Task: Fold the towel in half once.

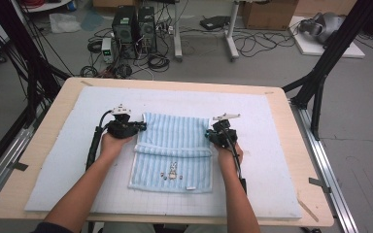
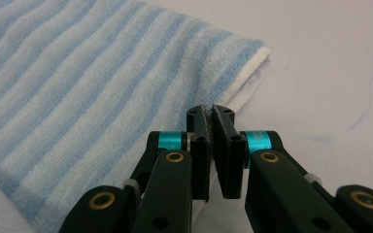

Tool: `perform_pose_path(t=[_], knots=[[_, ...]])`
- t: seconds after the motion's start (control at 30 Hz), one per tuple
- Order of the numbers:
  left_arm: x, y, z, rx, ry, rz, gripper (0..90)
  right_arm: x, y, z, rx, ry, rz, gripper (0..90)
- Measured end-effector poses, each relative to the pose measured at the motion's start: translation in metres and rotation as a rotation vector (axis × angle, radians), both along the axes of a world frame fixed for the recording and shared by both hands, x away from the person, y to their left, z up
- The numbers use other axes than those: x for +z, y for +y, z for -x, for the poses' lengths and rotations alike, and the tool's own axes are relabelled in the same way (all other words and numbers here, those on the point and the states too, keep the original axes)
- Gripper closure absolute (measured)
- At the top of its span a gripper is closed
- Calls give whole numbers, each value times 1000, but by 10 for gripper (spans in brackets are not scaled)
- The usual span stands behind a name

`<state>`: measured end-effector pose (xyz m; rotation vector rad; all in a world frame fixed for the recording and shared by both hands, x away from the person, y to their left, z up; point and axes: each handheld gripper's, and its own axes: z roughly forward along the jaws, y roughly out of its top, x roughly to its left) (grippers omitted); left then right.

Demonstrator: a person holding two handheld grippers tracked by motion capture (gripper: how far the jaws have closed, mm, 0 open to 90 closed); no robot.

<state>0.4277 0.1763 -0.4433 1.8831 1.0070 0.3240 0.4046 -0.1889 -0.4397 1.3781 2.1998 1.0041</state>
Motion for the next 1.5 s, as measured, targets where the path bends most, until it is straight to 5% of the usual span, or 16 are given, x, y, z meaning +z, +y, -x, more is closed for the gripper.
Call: perform_pose_path(t=[0.13,0.3,0.33,0.4,0.53,0.77,0.9,0.97,1.17,1.4,1.5], knots=[[2,1,-7,13,-21,7,838,4,2,-10,-23,-25,-15,858],[-1,0,-10,23,1,-3,812,1,4,-17,-44,-28,-18,852],[-2,2,-11,43,19,2,734,-1,4,-17,-45,-22,-17,828],[0,6,-11,73,49,33,519,-3,2,-17,-62,-21,-50,637],[9,15,-5,58,47,66,454,4,-2,-11,-49,-45,-96,544],[11,15,26,-49,3,68,467,12,-3,8,27,-41,-127,480],[7,15,41,-102,19,54,475,17,-5,23,59,-74,-124,488],[6,14,46,-115,21,50,476,17,-10,27,78,-67,-163,483],[1,11,56,-172,13,24,752,11,-20,38,125,-26,-202,492],[-2,10,62,-172,10,22,811,13,-18,48,194,-39,-231,493],[-2,11,63,-171,6,29,815,13,-15,50,216,-28,-185,527]])
